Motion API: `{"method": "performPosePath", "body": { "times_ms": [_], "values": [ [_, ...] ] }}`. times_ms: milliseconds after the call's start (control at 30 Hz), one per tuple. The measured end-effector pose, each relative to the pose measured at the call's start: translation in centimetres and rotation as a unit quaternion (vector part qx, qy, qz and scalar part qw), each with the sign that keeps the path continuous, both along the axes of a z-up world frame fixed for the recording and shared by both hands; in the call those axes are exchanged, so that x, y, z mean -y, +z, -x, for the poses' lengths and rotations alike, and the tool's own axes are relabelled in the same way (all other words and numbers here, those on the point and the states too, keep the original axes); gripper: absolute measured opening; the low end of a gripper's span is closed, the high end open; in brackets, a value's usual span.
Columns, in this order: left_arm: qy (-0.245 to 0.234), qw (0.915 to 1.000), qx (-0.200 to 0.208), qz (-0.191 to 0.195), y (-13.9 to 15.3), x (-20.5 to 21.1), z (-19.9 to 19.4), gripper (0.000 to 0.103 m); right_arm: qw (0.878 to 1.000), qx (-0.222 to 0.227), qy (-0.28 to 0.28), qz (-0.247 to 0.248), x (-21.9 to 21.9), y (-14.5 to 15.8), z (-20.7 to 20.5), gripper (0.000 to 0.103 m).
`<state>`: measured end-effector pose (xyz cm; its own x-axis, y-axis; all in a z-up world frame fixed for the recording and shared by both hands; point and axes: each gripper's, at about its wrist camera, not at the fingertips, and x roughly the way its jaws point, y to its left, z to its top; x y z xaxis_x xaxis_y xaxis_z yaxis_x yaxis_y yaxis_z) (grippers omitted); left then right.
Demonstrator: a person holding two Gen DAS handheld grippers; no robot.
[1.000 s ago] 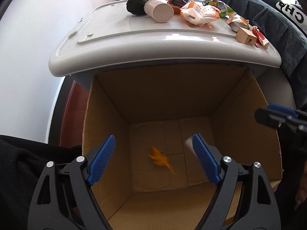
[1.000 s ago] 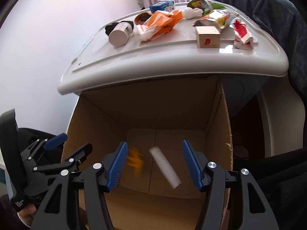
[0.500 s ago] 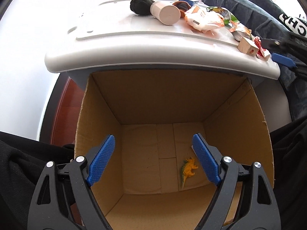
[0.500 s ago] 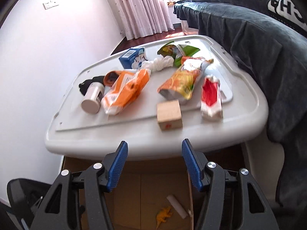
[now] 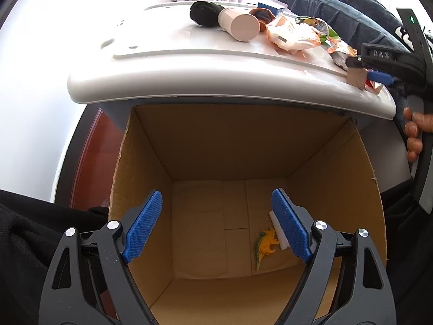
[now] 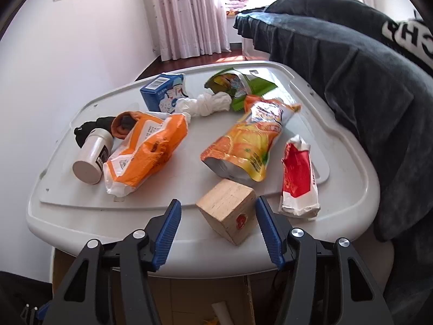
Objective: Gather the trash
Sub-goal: 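Grasp the wooden block with the right tool and lift it, then grasp the white cup with the left tool while the right tool holds the block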
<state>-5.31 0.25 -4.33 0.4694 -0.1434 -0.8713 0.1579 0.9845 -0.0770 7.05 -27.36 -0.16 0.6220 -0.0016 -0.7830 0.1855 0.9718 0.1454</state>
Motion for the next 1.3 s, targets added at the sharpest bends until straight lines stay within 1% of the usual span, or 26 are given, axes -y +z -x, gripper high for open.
{"method": "performPosePath", "body": {
  "times_ms": [167,233,267,333,467,600,667,700,767,800,833,900,933,967,1033,1067,1100,1167,1200,1233,1300],
  "values": [
    [0.002,1.0000,0.001,0.002,-0.1,0.0,-0.2,0.081,1.000,-0.013,-0.003,-0.004,0.3,-1.2,-0.5,0.057],
    [-0.002,1.0000,0.004,-0.002,-0.1,0.1,-0.2,0.081,1.000,-0.022,-0.005,-0.005,0.3,-1.9,-0.9,0.054],
    [-0.004,1.0000,0.004,-0.003,-0.1,0.1,-0.2,0.081,1.000,-0.026,-0.009,-0.007,0.3,-2.3,-1.2,0.049],
    [-0.007,0.9999,0.005,-0.007,-0.2,0.3,-0.1,0.081,1.000,-0.018,-0.016,-0.004,0.4,-2.4,-1.2,0.045],
    [-0.006,0.9999,0.003,-0.010,-0.4,0.3,-0.1,0.081,1.000,-0.012,-0.025,-0.006,0.5,-2.5,-1.2,0.043],
    [-0.002,0.9999,0.004,-0.010,-0.4,0.2,-0.2,0.081,1.000,-0.009,-0.023,-0.001,0.3,-2.4,-0.9,0.041],
    [-0.002,0.9999,0.007,-0.011,-0.3,0.2,-0.2,0.081,1.000,0.000,-0.020,-0.023,0.5,-1.8,-0.3,0.041],
    [-0.001,0.9999,0.008,-0.010,-0.2,0.2,-0.2,0.081,0.999,0.009,-0.017,-0.032,0.4,-1.0,0.3,0.041],
    [0.000,0.9999,0.010,-0.008,0.4,0.1,-0.3,0.081,0.998,0.028,0.007,-0.056,0.1,1.3,1.4,0.041],
    [0.000,0.9999,0.014,-0.007,0.8,0.1,-0.5,0.081,0.997,0.040,0.025,-0.067,-0.1,3.1,2.1,0.041],
    [-0.001,0.9997,0.022,-0.006,1.5,0.2,-0.9,0.081,0.995,0.051,0.039,-0.070,-0.2,4.5,2.7,0.041],
    [0.000,0.9993,0.036,-0.005,2.7,0.5,-2.1,0.081,0.993,0.079,0.068,-0.058,-0.4,7.4,3.7,0.041],
    [0.007,0.9991,0.042,-0.003,3.4,0.8,-3.4,0.081,0.992,0.097,0.077,-0.039,-0.3,8.7,4.3,0.041],
    [0.015,0.9989,0.044,0.002,4.0,1.0,-4.6,0.081,0.990,0.111,0.079,-0.022,-0.1,9.5,4.7,0.042],
    [0.037,0.9981,0.041,0.029,5.1,1.4,-7.8,0.081,0.989,0.132,0.072,-0.008,0.7,10.0,5.1,0.042],
    [0.046,0.9972,0.040,0.042,5.6,1.6,-9.3,0.081,0.988,0.138,0.066,-0.011,1.1,9.9,5.1,0.042],
    [0.059,0.9963,0.039,0.048,6.0,1.9,-11.0,0.081,0.989,0.136,0.061,-0.020,1.5,9.5,5.0,0.042],
    [0.077,0.9948,0.046,0.049,6.8,2.7,-14.0,0.081,0.989,0.115,0.056,-0.073,2.4,8.6,4.5,0.042],
    [0.082,0.9944,0.053,0.041,7.2,3.2,-15.7,0.081,0.988,0.114,0.057,-0.091,2.9,8.5,4.4,0.042],
    [0.084,0.9942,0.057,0.035,7.4,3.7,-17.0,0.081,0.987,0.117,0.057,-0.096,3.1,8.7,4.5,0.042],
    [0.081,0.9945,0.056,0.035,7.4,4.6,-19.3,0.081,0.987,0.127,0.057,-0.077,3.0,9.1,4.8,0.042]
  ]
}}
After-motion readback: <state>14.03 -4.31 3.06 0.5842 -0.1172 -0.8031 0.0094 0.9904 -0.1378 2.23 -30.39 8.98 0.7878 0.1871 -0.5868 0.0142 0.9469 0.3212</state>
